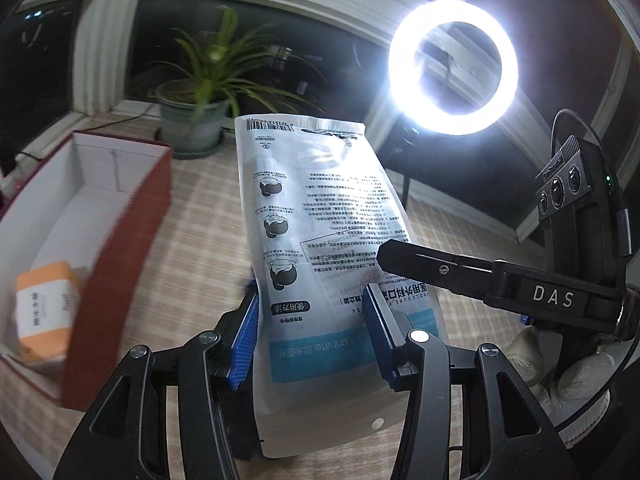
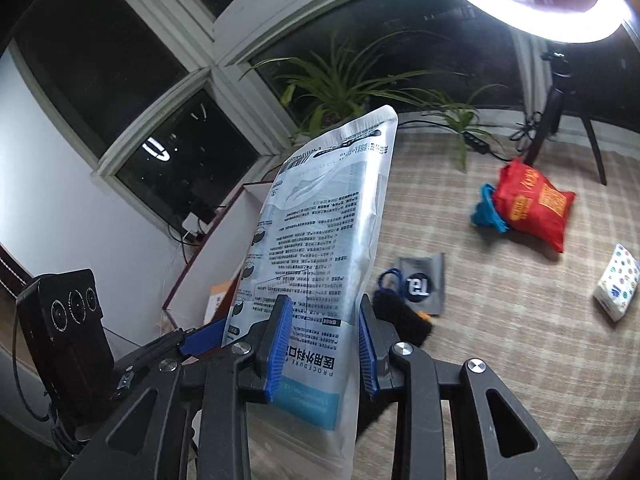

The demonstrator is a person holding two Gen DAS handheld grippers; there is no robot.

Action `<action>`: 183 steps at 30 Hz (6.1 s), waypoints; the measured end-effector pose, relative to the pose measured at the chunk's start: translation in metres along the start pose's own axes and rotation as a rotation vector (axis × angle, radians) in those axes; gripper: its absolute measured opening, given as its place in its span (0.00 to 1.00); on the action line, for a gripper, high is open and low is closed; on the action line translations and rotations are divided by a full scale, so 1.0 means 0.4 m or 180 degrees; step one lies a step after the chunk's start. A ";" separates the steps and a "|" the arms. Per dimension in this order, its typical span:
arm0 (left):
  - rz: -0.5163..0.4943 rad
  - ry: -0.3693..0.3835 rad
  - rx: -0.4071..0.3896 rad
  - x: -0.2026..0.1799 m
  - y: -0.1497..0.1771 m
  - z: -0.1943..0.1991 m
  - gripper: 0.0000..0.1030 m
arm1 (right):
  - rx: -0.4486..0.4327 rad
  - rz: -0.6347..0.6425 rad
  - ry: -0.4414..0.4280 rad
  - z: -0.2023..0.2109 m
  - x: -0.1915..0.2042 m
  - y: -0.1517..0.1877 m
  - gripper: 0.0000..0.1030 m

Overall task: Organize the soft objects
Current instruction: 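Carry the mask bag with both grippers and lower it into the box, then open both grippers to release the bag and move to the black glove, then close both grippers on the black knit glove's cuff, then lift the glove with both grippers and carry it over the box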

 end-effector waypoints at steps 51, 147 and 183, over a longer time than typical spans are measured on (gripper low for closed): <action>0.0630 -0.0427 0.0015 0.607 -0.117 0.115 0.46 | 0.0467 0.0230 -0.0003 -0.478 0.382 -0.191 0.35; 0.0929 -0.0344 0.0594 0.163 0.201 -0.134 0.06 | 0.0677 0.0276 0.0337 -0.252 -0.159 0.044 0.14; 0.0743 -0.0532 -0.0610 0.303 0.007 0.265 0.06 | -0.0186 0.1204 0.0001 -0.156 0.341 -0.179 0.13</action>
Point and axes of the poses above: each gripper's, at about its wrist camera, not at the fingertips, and z roughly against the way its jaws point, x to its left, y to its underside, the point moved 1 cm from there along -z, roughly the way its jaws point, and after that the axes turned 10 degrees about x, right-handed, at the moved point
